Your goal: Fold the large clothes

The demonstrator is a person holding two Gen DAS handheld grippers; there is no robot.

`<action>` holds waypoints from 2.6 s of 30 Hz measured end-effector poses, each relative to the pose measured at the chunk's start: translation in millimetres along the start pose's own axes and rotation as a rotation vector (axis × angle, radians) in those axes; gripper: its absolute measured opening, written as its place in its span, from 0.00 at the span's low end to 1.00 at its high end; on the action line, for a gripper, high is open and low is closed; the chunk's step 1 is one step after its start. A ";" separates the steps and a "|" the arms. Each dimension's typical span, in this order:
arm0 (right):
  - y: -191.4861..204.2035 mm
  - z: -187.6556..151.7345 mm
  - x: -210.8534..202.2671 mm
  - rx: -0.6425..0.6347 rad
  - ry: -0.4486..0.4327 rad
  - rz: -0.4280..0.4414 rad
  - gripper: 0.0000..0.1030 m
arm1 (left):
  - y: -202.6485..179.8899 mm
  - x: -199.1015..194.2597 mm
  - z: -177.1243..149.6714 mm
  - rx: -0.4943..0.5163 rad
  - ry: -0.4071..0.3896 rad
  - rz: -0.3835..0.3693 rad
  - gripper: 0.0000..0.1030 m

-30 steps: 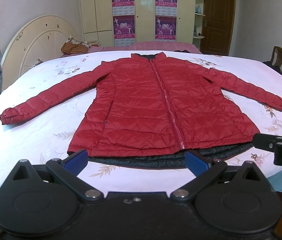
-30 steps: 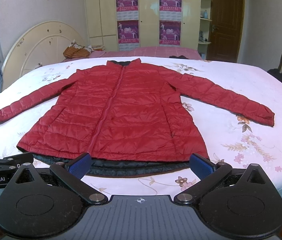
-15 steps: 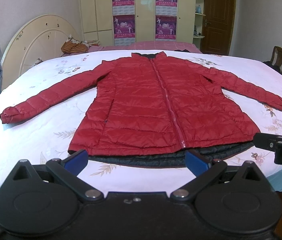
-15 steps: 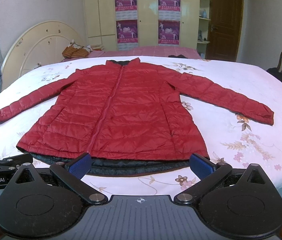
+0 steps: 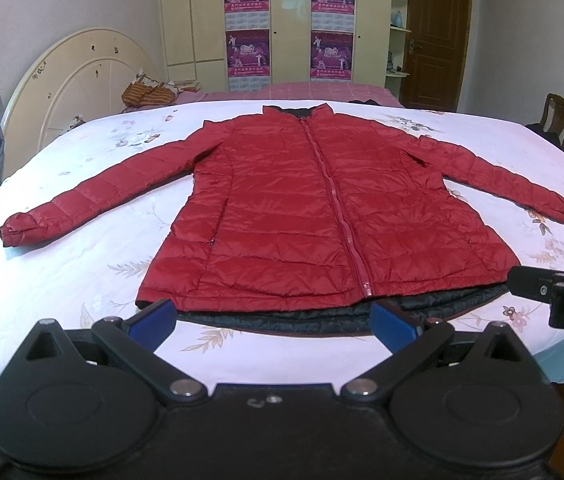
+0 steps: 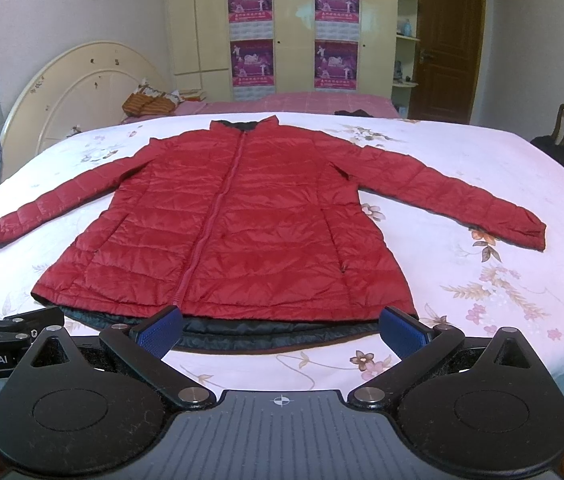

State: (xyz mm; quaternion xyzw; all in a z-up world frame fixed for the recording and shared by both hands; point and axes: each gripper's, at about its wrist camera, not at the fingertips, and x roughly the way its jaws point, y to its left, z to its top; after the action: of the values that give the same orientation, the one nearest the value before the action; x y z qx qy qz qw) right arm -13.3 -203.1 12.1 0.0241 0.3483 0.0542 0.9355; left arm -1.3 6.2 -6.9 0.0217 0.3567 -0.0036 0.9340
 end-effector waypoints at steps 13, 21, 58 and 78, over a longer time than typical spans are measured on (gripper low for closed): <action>0.0 0.1 -1.4 0.000 -0.001 -0.001 1.00 | 1.1 -0.2 -0.5 -0.006 0.004 -0.004 1.00; -0.1 1.0 -2.6 0.007 0.000 -0.003 1.00 | 1.8 1.9 2.0 0.006 0.005 -0.021 1.00; -170.2 96.1 117.0 0.416 -0.143 -0.351 0.63 | 2.0 187.6 131.0 0.011 -0.019 -0.235 0.84; -356.4 44.0 187.2 0.992 -0.141 -0.291 0.47 | -69.3 282.7 183.2 -0.003 0.062 -0.139 0.90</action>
State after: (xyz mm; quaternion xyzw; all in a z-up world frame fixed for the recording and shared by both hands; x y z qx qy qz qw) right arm 186.3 -535.2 -105.8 0.4195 0.2680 -0.2496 0.8306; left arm 329.9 -68.4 -61.4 -0.0045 0.3860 -0.0671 0.9200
